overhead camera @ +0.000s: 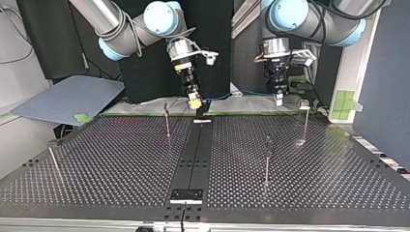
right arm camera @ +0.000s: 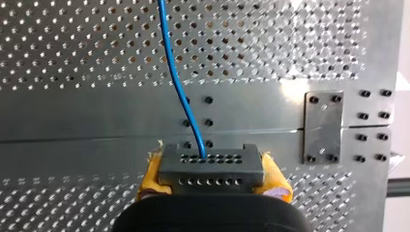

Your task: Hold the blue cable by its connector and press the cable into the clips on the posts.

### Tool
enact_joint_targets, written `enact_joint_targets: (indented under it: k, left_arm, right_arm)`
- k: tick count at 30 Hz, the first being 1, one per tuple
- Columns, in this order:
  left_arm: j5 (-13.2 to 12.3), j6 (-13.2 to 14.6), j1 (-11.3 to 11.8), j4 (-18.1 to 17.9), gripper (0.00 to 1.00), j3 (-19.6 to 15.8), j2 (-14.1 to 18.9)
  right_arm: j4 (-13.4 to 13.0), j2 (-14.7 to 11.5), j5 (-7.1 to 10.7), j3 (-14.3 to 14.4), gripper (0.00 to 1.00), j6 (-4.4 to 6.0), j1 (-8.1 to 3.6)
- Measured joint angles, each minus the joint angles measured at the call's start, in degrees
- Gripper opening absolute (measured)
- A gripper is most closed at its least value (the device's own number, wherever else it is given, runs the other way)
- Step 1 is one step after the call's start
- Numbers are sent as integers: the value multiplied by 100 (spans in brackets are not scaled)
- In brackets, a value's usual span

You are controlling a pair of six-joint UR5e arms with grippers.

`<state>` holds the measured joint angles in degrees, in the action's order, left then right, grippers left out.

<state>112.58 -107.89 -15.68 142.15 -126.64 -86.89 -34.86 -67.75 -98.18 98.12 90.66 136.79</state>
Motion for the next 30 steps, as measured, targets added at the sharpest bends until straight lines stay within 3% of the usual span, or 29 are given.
enact_joint_targets:
  k: [6,16,23,27,30]
  left_arm:
    - [-37,146,6,15,2,1,2]
    - [-3,159,27,170,2,308,37]
    - [144,218,31,310,2,582,130]
    - [215,368,35,364,2,637,136]
    - [273,462,36,364,2,673,147]
  right_arm:
    - [249,2,8,-299,0,-54,76]
    - [332,11,9,-553,0,31,106]
    - [384,65,14,-747,0,251,66]
    - [426,94,36,-906,0,413,38]
    - [507,166,60,-1048,0,480,33]
